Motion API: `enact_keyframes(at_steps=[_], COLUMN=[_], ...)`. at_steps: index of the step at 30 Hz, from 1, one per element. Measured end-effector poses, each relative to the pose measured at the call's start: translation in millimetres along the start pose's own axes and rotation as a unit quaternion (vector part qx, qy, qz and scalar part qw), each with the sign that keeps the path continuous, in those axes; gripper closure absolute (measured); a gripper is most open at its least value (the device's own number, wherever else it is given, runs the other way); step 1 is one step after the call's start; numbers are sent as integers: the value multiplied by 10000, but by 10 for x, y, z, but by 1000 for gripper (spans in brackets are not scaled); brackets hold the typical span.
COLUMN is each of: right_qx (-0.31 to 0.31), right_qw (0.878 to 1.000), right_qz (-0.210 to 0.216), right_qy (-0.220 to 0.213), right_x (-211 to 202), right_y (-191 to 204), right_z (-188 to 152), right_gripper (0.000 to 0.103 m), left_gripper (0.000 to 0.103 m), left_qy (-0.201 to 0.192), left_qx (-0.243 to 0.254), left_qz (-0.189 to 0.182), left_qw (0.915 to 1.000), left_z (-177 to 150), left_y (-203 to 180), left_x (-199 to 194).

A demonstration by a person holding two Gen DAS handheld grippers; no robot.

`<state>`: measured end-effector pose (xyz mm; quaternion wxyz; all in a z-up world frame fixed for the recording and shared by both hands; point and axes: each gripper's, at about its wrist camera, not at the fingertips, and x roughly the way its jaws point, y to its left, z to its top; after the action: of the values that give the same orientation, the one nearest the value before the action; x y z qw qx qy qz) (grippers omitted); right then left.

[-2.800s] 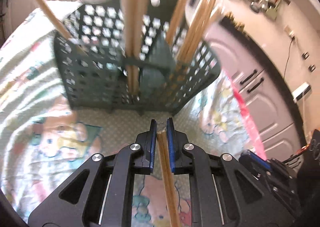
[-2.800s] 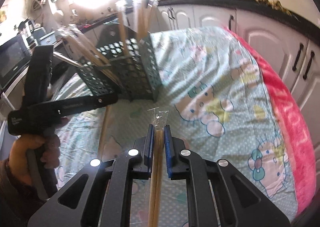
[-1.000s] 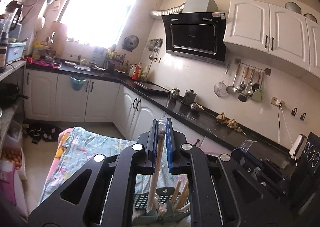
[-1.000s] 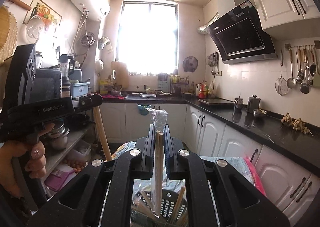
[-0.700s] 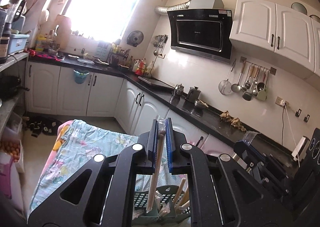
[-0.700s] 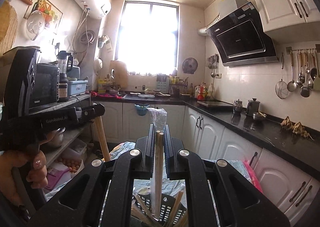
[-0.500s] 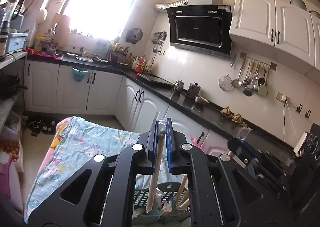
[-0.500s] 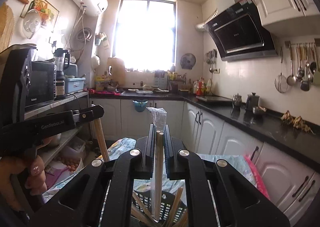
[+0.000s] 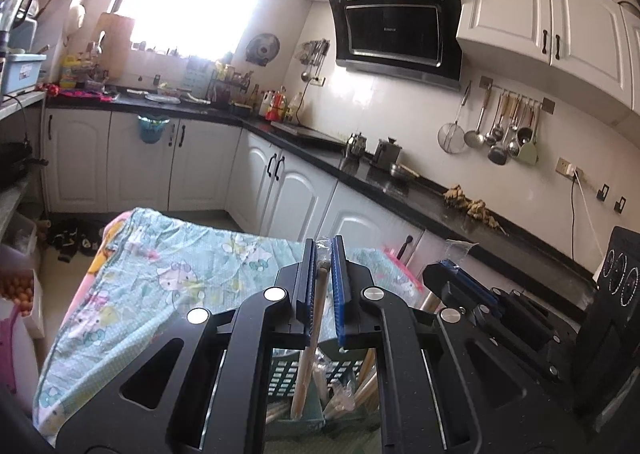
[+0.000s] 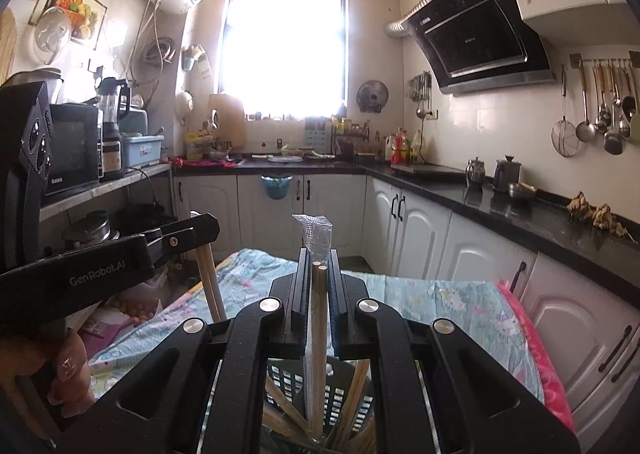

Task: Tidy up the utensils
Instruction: 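Open both grippers to release the chopsticks in the caddy, then withdraw both open grippers up and away from the caddy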

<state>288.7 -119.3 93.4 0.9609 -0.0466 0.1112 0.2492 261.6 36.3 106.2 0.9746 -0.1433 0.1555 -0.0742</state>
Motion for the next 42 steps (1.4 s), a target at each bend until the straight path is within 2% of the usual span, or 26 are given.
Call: enact_keyframes(at_steps=[3, 5, 6, 9, 14, 16, 20, 22, 27, 31, 34, 42], right_qx=[45, 98, 151, 363, 552, 629, 714, 749, 700, 670, 702, 560], right_qw=[9998, 9994, 9991, 9980, 9957, 9948, 9928, 9921, 9924, 9927, 9930, 9950], right_qz=[-74, -149, -175, -180, -277, -252, -288, -266, -270, -335, -381, -365], right_qy=[156, 291, 352, 489, 688, 755, 918, 974, 972, 946, 868, 744], right_x=[74, 113, 117, 98, 2, -50, -160, -215, -418, -574, -718, -998], right_y=[-21, -39, -54, -115, -188, -212, -237, -242, -204, -183, -169, -83], right_z=[-86, -135, -157, -221, -299, -332, -398, -425, -498, -536, -579, -626], right_gripper=[94, 86, 80, 76, 65, 61, 53, 46, 36, 23, 17, 9], left_gripper=[98, 94, 89, 75, 59, 48, 37, 32, 21, 11, 11, 11], left_qy=[167, 300, 363, 428, 438, 422, 351, 340, 348, 386, 375, 497], left_qx=[4, -58, -111, -192, -289, -307, -370, -412, -451, -448, -336, -235], left_qz=[56, 126, 140, 171, 201, 209, 183, 172, 186, 210, 291, 358], left_qw=[9998, 9995, 9992, 9988, 9984, 9984, 9985, 9984, 9982, 9980, 9983, 9978], left_z=[-80, -137, -159, -201, -218, -213, -204, -206, -236, -281, -335, -525], left_y=[30, 77, 109, 184, 260, 269, 284, 290, 299, 299, 273, 244], left_x=[72, 115, 123, 94, -41, -114, -297, -386, -558, -670, -773, -932])
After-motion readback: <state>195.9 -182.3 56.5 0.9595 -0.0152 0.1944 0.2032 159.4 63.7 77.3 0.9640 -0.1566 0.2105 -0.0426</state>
